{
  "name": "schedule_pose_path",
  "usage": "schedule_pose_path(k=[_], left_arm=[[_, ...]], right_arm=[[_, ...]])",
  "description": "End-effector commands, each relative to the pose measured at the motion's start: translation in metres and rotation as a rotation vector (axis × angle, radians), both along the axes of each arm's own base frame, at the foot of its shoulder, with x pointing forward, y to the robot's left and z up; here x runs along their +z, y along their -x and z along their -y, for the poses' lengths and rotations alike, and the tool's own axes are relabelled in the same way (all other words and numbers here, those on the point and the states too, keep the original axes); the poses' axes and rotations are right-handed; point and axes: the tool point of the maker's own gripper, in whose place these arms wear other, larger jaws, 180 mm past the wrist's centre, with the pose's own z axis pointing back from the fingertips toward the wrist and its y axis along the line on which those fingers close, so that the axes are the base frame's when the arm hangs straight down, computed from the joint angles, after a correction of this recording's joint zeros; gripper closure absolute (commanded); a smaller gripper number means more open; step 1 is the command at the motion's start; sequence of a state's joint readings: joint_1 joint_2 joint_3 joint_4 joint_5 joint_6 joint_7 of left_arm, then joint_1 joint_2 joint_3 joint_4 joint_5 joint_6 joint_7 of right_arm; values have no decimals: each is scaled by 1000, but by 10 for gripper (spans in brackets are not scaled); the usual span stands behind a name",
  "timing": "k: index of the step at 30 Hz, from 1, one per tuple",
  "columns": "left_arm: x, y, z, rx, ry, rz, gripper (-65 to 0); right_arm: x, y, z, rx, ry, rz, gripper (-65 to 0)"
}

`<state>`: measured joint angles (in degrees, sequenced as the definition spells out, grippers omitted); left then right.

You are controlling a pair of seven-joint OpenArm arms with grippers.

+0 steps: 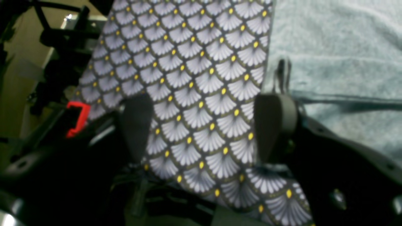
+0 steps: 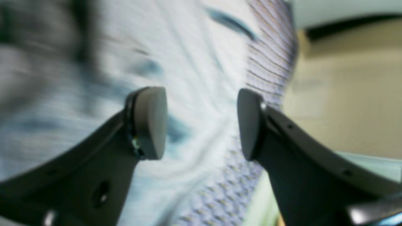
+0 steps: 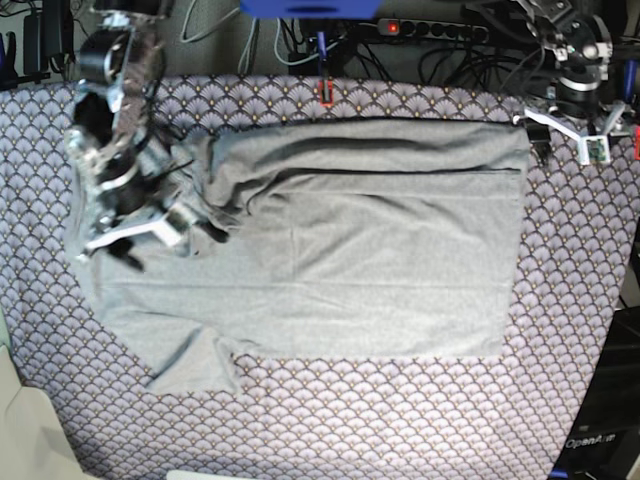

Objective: Fold the T-shirt properly
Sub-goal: 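Drag the right gripper across the shirt body toward the hem, then pull the shoulder corners outward with both grippers to spread the shirt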

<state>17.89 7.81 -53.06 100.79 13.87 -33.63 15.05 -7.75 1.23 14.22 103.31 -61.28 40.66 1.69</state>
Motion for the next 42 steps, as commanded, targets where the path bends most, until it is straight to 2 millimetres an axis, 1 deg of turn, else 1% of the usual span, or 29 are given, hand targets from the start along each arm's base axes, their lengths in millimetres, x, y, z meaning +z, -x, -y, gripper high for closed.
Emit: schedule_pose_path(k=[1, 3, 4, 5, 6, 7, 9, 12, 17, 19, 22, 24, 29, 31, 35, 39, 42], left_arm=[[18, -9, -2, -11, -23, 62, -495], [16, -12, 6, -56, -8, 54, -495], [17, -17, 11, -83, 1, 61, -495], [19, -21, 13, -103, 4, 64, -495], [18, -23, 12, -101, 5, 65, -495], [19, -22, 8, -90, -3, 63, -495], [22, -22, 2, -75, -23, 61, -495], [24, -25, 0, -75, -44, 53, -495], [20, -24, -1, -73, -50, 36, -495], [19, -24, -2, -74, -50, 34, -495], [19, -24, -2, -73, -48, 33, -495], [15, -23, -2, -72, -40, 26, -495], [6, -22, 0, -71, -19, 13, -495], [8, -26, 0, -73, -18, 23, -495], [9, -28, 0, -71, -18, 26, -495], [9, -28, 0, -71, -21, 27, -495], [10, -28, -1, -72, -24, 27, -495]], right_arm=[[12, -4, 7, -5, 4, 44, -366], [11, 0, 21, -39, 14, 37, -366], [8, 5, 27, -60, 13, 29, -366], [4, 12, 34, -81, 15, 14, -366], [0, 19, 36, -98, 13, -1, -366], [-6, 26, 34, -112, -1, -18, -366], [-7, 39, 31, -149, -30, -20, -366], [-17, 64, 17, -206, -101, -54, -366], [-38, 94, 18, -219, -92, -138, -366], [-44, 106, 25, -245, -103, -161, -366], [-40, 116, 43, -321, -173, -132, -366], [-38, 122, 57, -369, -195, -114, -366], [-46, 134, 76, -434, -204, -129, -366], [-54, 139, 77, -445, -212, -150, -366], [-68, 148, 76, -461, -227, -192, -366], [-78, 158, 85, -499, -238, -214, -366], [-87, 165, 87, -519, -249, -236, -366]])
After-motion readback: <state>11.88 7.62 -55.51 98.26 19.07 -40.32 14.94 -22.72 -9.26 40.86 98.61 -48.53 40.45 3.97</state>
